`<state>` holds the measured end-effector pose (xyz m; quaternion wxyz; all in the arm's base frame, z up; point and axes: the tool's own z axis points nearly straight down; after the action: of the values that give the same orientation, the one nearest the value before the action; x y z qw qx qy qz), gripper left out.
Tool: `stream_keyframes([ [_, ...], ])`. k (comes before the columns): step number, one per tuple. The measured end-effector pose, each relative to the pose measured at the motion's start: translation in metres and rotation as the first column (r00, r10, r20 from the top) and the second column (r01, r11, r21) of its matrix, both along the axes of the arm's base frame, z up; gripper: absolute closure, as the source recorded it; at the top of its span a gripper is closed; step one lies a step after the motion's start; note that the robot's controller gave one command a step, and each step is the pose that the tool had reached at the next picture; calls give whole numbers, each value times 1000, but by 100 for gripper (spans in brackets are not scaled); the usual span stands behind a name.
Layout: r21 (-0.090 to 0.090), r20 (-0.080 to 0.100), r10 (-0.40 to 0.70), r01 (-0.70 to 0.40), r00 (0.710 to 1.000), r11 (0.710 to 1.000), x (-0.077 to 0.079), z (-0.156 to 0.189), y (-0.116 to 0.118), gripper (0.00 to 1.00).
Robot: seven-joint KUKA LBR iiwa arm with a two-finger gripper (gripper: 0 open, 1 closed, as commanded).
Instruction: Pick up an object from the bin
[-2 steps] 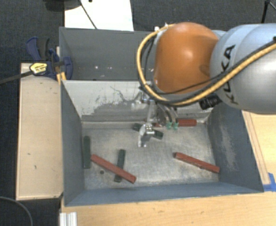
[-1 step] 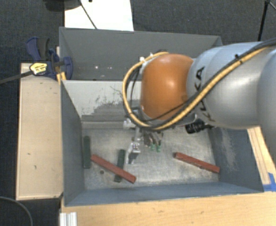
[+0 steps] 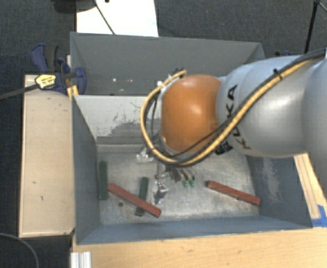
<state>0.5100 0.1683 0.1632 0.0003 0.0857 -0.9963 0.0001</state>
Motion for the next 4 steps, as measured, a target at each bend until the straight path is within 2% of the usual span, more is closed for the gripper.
stream_keyframes([
  [1,1,1,50,-50,999,999,-10,-18,15,0],
  [2,4,4,-288,288,958,958,-22,-89,32,0],
  [3,2,5,-106,106,994,994,-18,-92,51,100],
  [4,2,5,-106,106,994,994,-18,-92,51,100],
])
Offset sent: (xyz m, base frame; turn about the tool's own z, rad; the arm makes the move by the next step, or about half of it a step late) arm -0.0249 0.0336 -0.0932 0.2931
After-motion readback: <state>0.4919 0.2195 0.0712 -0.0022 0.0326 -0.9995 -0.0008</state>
